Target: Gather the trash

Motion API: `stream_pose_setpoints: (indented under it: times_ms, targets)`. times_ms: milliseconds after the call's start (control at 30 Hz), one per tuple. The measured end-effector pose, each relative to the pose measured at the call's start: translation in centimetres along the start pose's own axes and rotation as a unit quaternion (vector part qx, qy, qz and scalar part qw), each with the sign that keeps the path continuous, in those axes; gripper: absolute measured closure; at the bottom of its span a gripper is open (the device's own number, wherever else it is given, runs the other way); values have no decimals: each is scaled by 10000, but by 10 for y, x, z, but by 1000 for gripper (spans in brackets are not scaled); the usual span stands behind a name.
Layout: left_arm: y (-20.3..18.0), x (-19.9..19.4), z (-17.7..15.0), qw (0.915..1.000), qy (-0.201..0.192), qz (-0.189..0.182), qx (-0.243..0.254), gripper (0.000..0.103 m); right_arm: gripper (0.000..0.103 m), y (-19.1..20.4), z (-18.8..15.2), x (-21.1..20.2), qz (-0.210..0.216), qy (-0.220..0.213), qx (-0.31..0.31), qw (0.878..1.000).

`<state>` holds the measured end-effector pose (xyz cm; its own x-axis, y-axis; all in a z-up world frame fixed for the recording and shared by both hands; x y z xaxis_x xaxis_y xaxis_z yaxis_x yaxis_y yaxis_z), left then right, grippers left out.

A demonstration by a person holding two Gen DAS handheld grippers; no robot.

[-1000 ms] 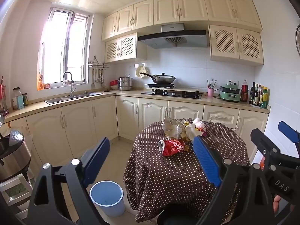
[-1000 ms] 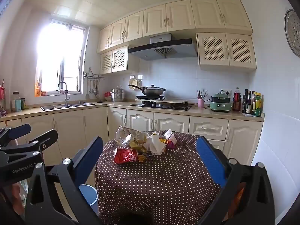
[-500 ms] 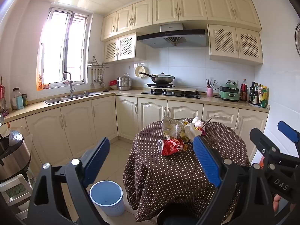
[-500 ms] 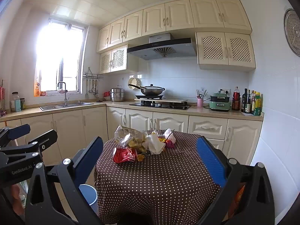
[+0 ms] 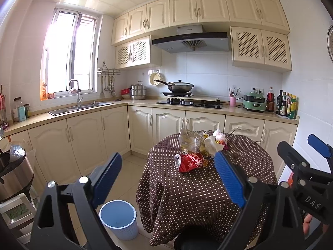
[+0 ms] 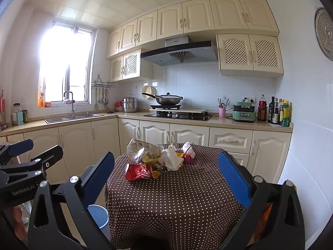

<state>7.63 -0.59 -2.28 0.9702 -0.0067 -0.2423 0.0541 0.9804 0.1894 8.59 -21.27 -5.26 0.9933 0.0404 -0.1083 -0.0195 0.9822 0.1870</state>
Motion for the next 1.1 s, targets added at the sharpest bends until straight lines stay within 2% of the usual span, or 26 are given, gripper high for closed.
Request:
stream_pose_setpoints:
  times_ms: [1100]
  targets:
    - [4, 2, 0, 10000, 50, -6, -6, 15, 7, 2, -2, 8, 49, 147, 7, 9999]
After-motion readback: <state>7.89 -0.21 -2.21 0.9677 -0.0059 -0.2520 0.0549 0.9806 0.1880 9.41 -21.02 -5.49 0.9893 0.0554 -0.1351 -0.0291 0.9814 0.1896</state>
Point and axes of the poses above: each gripper's, at about its wrist camera, not at the fingertips, and x roughly the way its jaws point, y to its left, z to its top, the point moved 8 cm from there along x, roughly the way its jaws point, and after that the axes turned 11 degrees about x, right-handed, at the moved point
